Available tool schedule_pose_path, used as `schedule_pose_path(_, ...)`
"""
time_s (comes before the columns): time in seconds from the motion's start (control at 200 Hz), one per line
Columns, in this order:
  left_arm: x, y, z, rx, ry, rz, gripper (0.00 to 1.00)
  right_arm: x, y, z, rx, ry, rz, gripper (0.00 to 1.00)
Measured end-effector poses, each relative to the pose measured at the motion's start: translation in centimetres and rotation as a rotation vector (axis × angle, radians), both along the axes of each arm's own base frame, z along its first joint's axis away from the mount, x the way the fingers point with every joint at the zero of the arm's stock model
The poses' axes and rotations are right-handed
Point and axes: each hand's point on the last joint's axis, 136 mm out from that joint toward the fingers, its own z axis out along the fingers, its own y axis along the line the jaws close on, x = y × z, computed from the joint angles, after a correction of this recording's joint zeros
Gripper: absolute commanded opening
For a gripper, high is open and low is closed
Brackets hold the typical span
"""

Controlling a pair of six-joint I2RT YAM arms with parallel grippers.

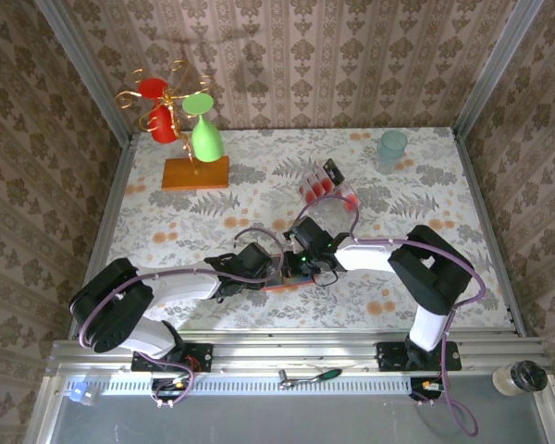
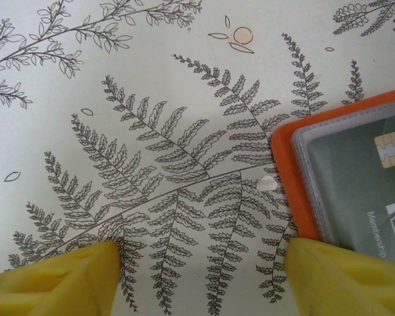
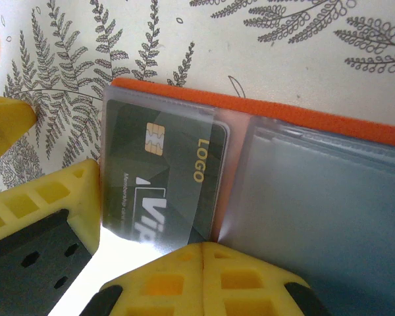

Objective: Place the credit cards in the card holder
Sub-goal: Insert the credit card into the card slot.

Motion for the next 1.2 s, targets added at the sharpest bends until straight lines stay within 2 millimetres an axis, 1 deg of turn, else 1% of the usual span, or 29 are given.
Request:
schedule_pose_path(0.27,0.1,0.3,0.3,-0.004,-0.003,0.008,0.7,0.1,-0.1,0.4,-0.017,-0.001,0.007,0.08)
schedule_pose_path(0.405,0.6,1.2,1.0,-0.019,-0.014,0.041,0.7,0.4,-0.6,1.6,-0.014,-0.024,0.002,0.08)
schedule_pose_path(0.525,0.7,2.2,0.9,-0.015,-0.011,0.066,0.7,1.0,-0.8,2.7,-0.003,-0.043,-0.005,0.08)
schedule_pose_path(0.705,0.5,2.3,0.7,-0.012,-0.002,0.063,0.7,1.9,-0.2,3.5,0.008,-0.065,0.0,0.08)
schedule_pose_path(0.845,0.4,2.4,0.1,-0.003,0.013,0.063,0.7,2.4,0.3,2.9,0.0,-0.059,0.004,0.08)
schedule_pose_path(1.06,0.7,2.0,0.1,0.0,0.012,0.056,0.7,2.3,0.1,1.0,-0.033,-0.023,0.005,0.07)
schedule_pose_path(1.195,0.9,1.8,0.1,0.002,0.012,0.052,0.7,2.4,0.2,0.6,-0.037,-0.017,0.006,0.07)
